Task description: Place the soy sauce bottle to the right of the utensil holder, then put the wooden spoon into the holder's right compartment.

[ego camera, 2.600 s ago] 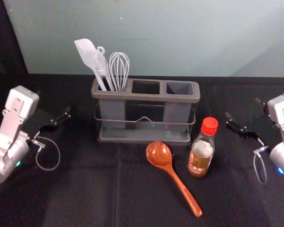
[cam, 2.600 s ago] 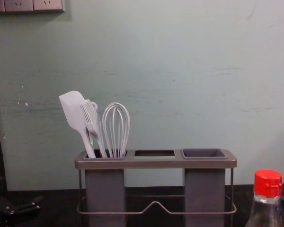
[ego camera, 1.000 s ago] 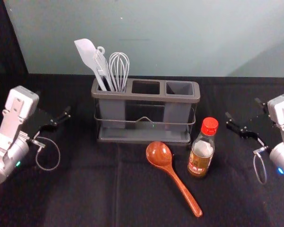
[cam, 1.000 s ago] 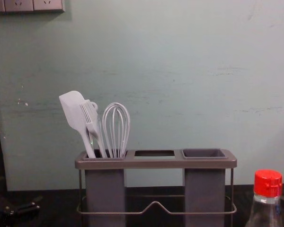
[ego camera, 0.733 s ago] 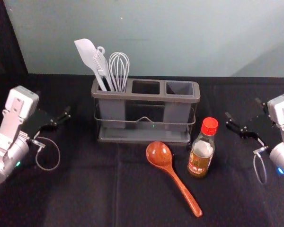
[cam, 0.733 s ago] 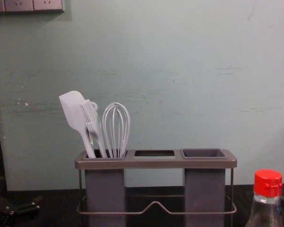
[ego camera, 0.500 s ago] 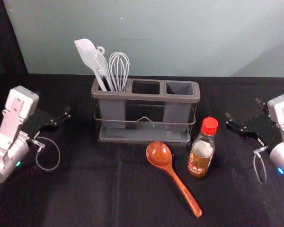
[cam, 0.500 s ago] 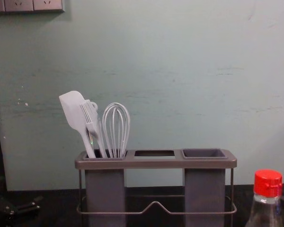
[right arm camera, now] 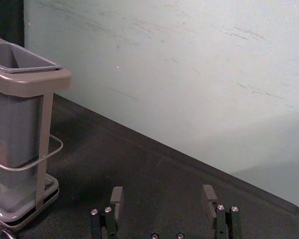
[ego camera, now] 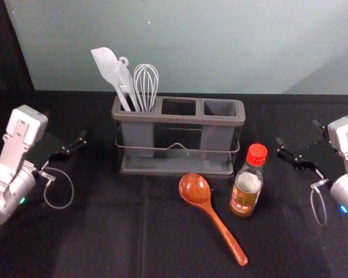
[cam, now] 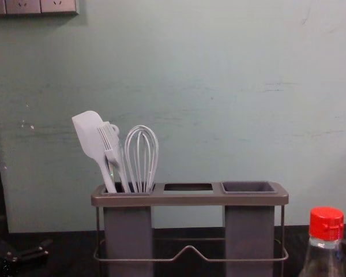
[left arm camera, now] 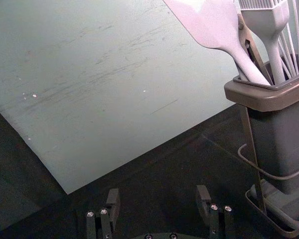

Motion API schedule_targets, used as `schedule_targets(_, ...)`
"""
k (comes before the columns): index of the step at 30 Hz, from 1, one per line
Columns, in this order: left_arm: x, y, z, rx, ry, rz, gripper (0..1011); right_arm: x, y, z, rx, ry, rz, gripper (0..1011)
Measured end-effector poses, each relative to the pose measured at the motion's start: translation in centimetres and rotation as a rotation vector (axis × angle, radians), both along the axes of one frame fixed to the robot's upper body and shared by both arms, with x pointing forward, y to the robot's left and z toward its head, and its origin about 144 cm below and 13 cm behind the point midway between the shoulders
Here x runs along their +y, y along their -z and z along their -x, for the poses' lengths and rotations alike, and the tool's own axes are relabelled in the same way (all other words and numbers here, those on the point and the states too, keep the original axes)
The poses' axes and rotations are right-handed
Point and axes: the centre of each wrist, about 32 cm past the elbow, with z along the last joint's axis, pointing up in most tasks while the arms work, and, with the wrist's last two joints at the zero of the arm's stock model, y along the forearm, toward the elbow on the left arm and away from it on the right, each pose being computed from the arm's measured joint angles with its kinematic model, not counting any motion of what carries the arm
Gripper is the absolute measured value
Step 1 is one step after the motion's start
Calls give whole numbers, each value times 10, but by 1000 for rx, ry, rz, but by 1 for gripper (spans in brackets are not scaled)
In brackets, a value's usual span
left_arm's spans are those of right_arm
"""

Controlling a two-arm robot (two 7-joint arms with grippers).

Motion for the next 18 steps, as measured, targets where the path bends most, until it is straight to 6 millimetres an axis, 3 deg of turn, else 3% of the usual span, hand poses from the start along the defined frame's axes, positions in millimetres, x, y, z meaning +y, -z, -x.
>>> schedule_targets(18,0,0,0,0,0,0,1005,0,0,0,0,0,0,1002)
